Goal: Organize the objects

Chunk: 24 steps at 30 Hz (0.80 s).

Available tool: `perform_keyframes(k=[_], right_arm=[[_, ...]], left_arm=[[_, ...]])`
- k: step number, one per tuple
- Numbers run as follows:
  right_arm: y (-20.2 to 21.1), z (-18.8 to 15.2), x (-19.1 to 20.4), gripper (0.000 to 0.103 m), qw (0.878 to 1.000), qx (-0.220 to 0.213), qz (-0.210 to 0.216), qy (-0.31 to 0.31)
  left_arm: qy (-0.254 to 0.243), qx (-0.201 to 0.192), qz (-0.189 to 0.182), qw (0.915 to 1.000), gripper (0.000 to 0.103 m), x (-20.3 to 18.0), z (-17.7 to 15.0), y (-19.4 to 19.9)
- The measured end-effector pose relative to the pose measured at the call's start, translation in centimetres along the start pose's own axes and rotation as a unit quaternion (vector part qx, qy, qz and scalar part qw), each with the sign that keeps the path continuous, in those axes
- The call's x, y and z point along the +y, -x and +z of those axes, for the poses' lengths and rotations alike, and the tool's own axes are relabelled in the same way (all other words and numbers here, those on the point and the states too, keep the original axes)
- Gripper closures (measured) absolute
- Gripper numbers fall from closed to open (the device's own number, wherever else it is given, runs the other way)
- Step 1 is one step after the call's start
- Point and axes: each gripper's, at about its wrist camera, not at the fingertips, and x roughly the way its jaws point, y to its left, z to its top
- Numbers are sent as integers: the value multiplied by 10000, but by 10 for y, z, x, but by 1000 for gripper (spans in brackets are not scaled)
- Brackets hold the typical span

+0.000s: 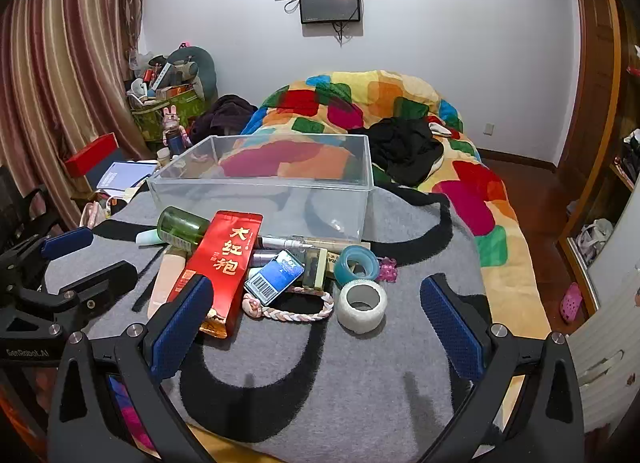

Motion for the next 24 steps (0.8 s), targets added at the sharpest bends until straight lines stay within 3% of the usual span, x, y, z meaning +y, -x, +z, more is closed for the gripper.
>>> perform_keyframes(k=[24], right_arm=[[-1,-2,1,0,10000,11,18,3]], left_arm=[[66,21,-33,10000,0,3,0,0]])
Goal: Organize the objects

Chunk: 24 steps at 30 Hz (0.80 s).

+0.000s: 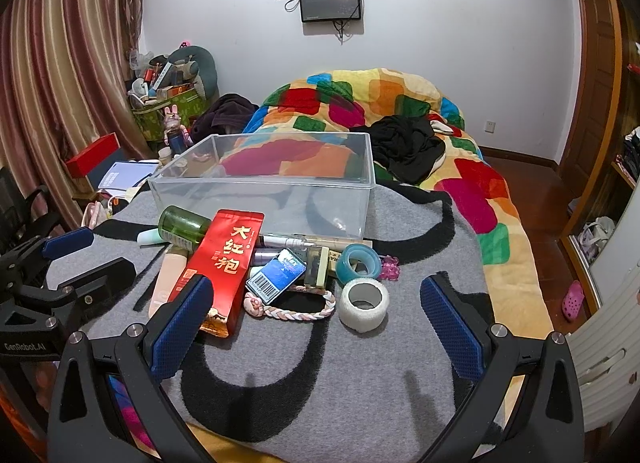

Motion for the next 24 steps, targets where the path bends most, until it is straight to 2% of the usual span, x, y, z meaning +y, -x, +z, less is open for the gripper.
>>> perform_keyframes(k=[24], right_arm=[[0,-1,1,0,10000,26,39,-9]], left_arm=[[6,31,-18,10000,0,0,1,1]])
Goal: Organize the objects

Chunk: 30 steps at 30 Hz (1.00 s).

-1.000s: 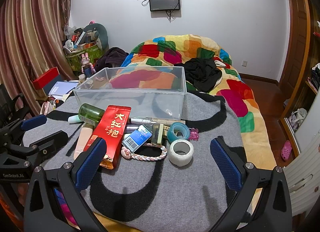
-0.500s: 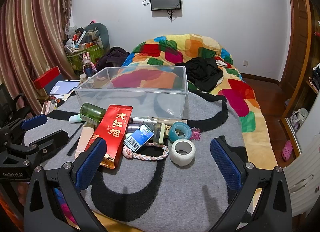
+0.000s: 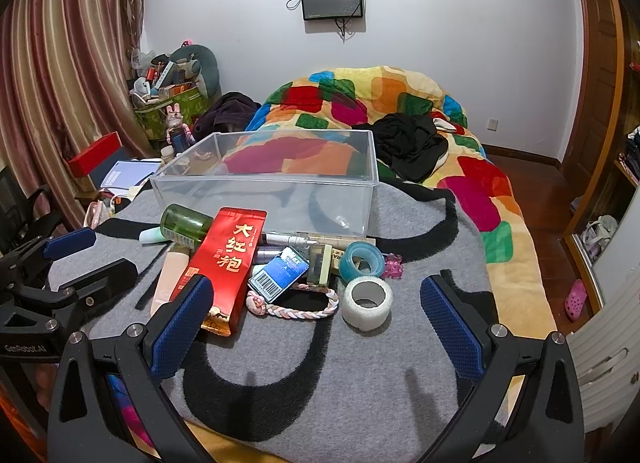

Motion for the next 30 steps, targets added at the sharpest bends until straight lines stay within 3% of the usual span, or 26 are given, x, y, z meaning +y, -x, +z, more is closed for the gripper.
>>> perform_keyframes(k=[9,25,30], right_arm=[[-4,-3,-3,0,10000,46,42,-31],[-35,-16,-50,0,9979,390,-101,-499],[-48,-21,-61,0,9966,569,-205,-556]], left_arm=[[22,149,43,9999,0,-2,-2,-9],[-229,849,144,9960,0,-21,-13,-60],[-234,869,4,9959,0,-22,-15,-64]])
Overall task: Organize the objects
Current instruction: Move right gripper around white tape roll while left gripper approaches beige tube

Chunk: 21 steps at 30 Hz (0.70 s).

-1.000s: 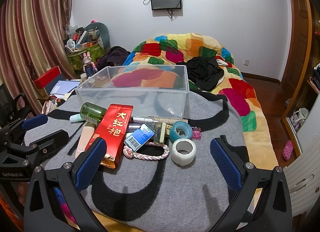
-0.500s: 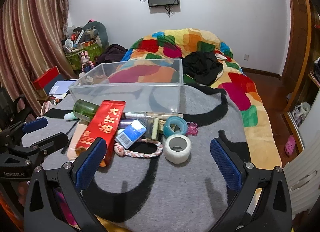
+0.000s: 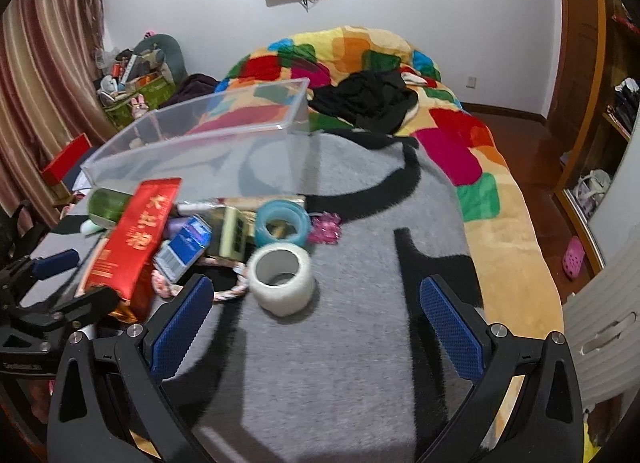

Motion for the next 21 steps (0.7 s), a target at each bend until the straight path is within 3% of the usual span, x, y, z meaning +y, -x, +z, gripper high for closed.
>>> perform_keyframes(k=[9,15,21], right_arm=[[-10,-2,6,3,9998,86,-96,174],[-17,0,15,19,9991,175,-206,334],[-23,4,18,41,9989,243,-220,330]], left_arm=[[-145,236,129,9995,0,9,-26,-2],[-144,123,220,9996,1,14,-31,3],[-62,35,313,9995,22,27,-35,14]])
